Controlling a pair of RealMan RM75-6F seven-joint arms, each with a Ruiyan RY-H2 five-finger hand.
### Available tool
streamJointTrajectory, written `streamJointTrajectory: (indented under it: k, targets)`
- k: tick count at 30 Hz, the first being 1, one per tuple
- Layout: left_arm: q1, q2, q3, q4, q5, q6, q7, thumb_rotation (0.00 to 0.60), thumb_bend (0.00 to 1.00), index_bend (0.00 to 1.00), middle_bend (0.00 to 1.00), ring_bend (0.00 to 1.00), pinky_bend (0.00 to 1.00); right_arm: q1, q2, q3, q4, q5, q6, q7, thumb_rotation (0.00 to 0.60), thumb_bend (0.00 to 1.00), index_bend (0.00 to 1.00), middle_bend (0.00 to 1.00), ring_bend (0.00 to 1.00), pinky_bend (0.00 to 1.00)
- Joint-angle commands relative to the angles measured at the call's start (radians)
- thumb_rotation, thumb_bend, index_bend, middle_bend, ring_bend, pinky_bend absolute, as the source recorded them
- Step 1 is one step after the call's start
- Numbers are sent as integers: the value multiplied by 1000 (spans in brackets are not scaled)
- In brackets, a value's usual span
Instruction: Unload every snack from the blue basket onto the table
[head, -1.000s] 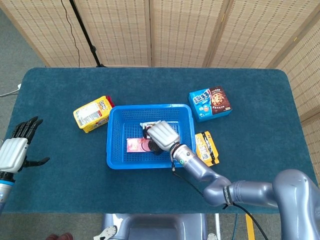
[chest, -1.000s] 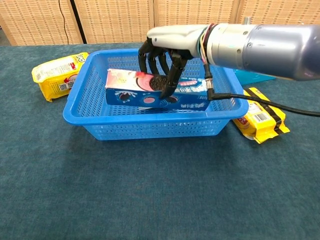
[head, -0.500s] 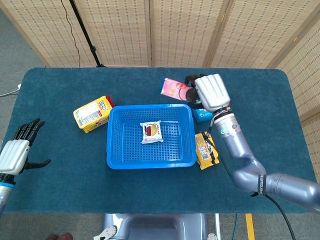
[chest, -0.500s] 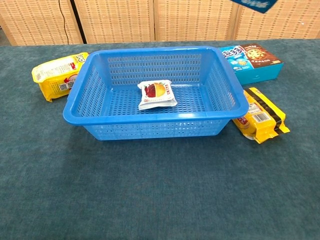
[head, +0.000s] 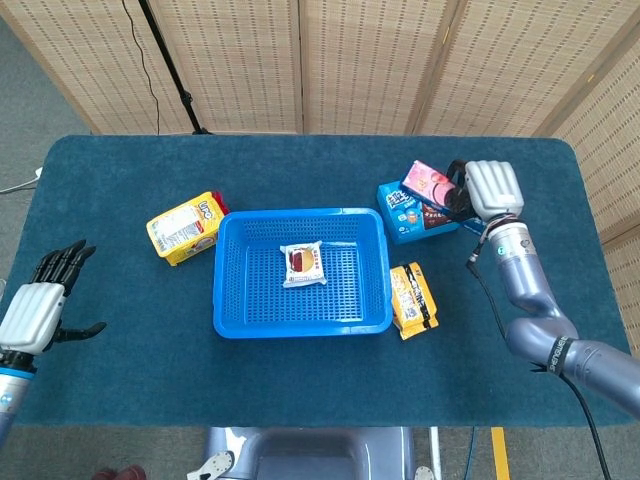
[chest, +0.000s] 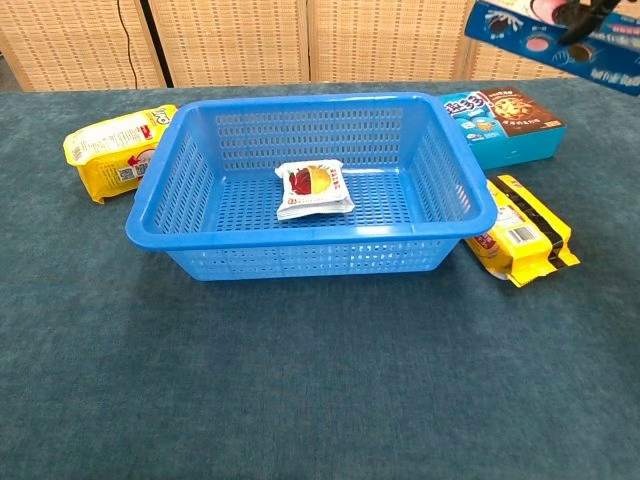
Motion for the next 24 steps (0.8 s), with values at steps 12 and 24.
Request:
streamJointTrajectory:
  k: [12, 24]
  targets:
    - [-16, -12, 2, 19, 23, -19, -45, 600, 0, 0, 0, 0, 0, -119, 117, 6, -168, -206, -8, 217, 600, 0, 0, 0, 0, 101]
    - [-221, 116, -92, -189, 122, -196, -123, 600, 0, 0, 0, 0, 0, -462, 259, -185, -311, -625, 403, 361, 600, 0, 0, 0, 0, 110]
